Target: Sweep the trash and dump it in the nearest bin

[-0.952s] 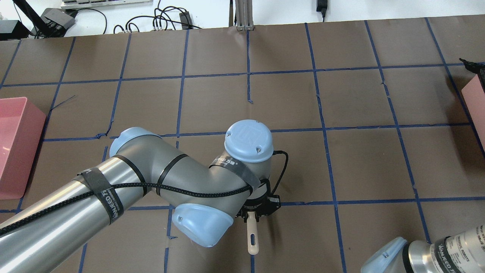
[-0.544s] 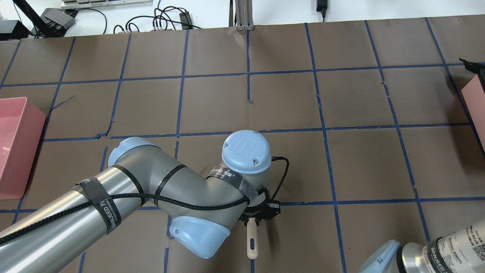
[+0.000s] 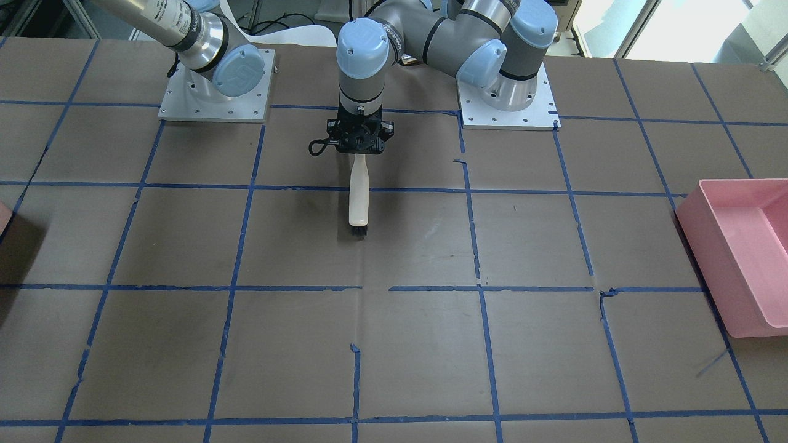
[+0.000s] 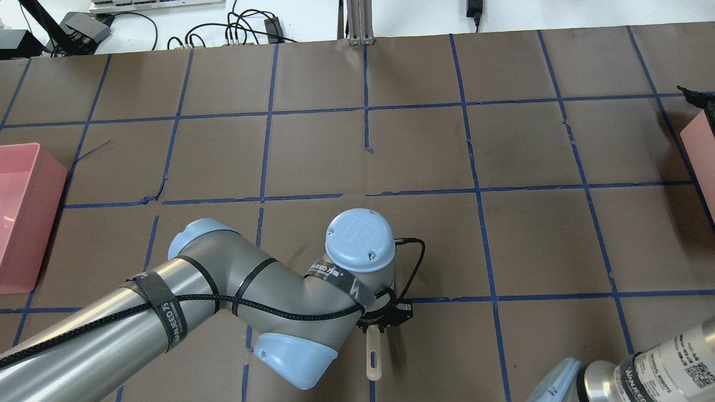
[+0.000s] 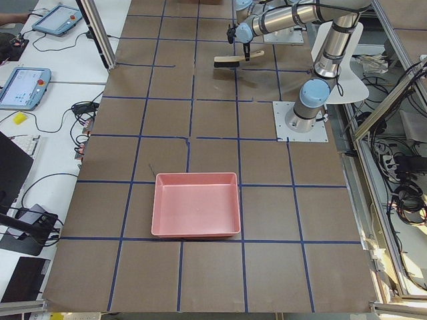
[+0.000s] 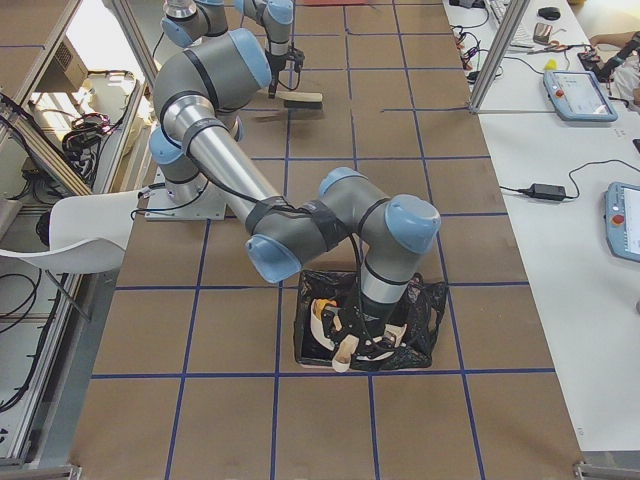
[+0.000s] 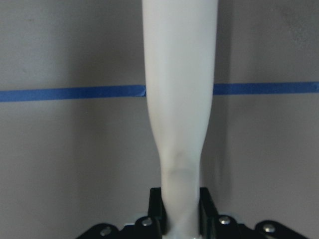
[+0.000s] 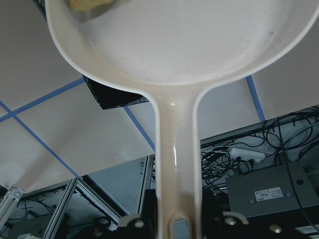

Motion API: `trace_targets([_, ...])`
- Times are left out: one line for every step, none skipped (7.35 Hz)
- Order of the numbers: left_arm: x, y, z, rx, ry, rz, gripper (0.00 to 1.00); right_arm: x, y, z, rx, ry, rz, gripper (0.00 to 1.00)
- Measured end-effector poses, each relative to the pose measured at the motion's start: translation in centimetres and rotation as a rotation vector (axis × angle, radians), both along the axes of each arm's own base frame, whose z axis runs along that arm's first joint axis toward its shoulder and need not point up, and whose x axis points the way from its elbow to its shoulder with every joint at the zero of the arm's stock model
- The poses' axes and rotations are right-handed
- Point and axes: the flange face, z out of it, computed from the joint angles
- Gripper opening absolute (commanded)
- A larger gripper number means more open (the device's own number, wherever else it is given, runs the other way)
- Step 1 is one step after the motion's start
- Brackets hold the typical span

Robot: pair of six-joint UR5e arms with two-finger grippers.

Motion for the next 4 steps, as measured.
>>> trace_targets([0.0,0.0,-0.1,-0.002,0.001,0.001,0.06,1.3,-0.7,1.3,-0.004,0.033,0.018,0.0])
trace_targets([0.0,0.0,-0.2,-0.001,0.002,0.002,0.06,2.1,-0.9,1.9,0.01,0.053,0.029,0.0])
trace_targets([0.0,0.0,-0.2,0.001,0.002,0.002,0.06,2.4,-0.8,1.8,0.042,0.068,0.033,0.0])
trace_targets([0.0,0.0,-0.2,0.002,0.004,0.003,0.06,2.9,-0.6,2.0,0.068,0.092,0.031,0.01])
